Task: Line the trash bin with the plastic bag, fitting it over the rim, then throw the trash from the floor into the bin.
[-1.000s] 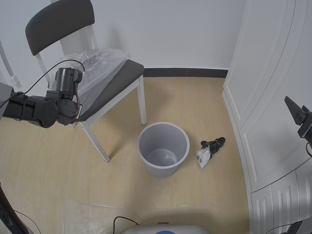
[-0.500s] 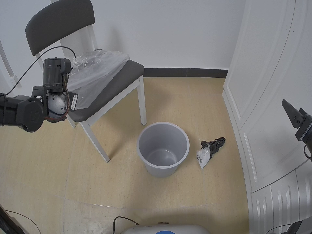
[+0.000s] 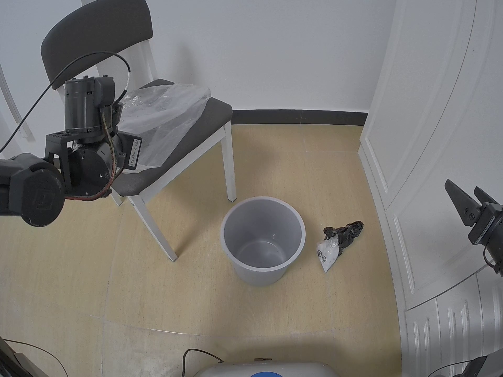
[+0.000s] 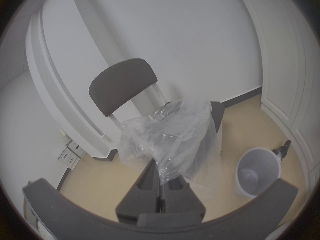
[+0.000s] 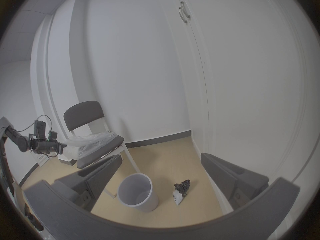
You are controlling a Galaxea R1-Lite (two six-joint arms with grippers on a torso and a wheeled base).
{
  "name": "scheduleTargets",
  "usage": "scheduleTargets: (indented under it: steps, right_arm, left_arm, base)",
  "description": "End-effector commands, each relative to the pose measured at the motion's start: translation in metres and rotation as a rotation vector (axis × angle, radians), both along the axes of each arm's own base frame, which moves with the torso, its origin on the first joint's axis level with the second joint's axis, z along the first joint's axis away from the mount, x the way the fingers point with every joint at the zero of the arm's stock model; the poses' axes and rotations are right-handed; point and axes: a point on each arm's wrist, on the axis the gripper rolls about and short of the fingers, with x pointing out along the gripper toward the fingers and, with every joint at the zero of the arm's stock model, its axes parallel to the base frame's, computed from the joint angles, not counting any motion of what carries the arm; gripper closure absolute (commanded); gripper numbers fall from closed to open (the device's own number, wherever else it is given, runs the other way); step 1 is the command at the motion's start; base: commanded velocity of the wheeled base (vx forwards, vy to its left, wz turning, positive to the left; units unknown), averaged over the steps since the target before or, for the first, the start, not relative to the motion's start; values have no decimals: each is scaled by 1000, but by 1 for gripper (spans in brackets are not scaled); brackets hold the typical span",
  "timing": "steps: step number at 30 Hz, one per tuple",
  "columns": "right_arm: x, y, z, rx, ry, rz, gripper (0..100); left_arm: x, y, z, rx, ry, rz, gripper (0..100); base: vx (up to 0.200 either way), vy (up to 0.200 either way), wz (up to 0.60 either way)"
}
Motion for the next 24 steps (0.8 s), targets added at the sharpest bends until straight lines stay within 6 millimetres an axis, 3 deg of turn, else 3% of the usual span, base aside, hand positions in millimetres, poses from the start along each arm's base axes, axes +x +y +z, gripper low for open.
scheduleTargets:
  steps: [1, 3, 10, 16, 24]
  right_arm:
    - [1, 0, -2, -5, 7, 2, 0]
    - [1, 1, -1, -4, 6, 5, 0]
    - [-1, 0, 0, -4, -2, 4, 0]
    - [-3, -1, 0, -4, -8, 7, 0]
    - [-4, 0, -5, -15, 8, 67, 0]
  left_arm:
    - [-10, -3, 14, -19, -41, -26, 100]
    - [-21, -11, 24, -34, -68, -70, 100]
    - [-43, -33, 31, -50, -84, -193, 100]
    - [-47, -38, 32, -66, -79, -313, 100]
    - [-67, -47, 40, -82, -95, -426, 100]
  base:
    - [0, 0, 0]
    - [0, 0, 0]
    - [0, 0, 0]
    - [0, 0, 0]
    - [0, 0, 0]
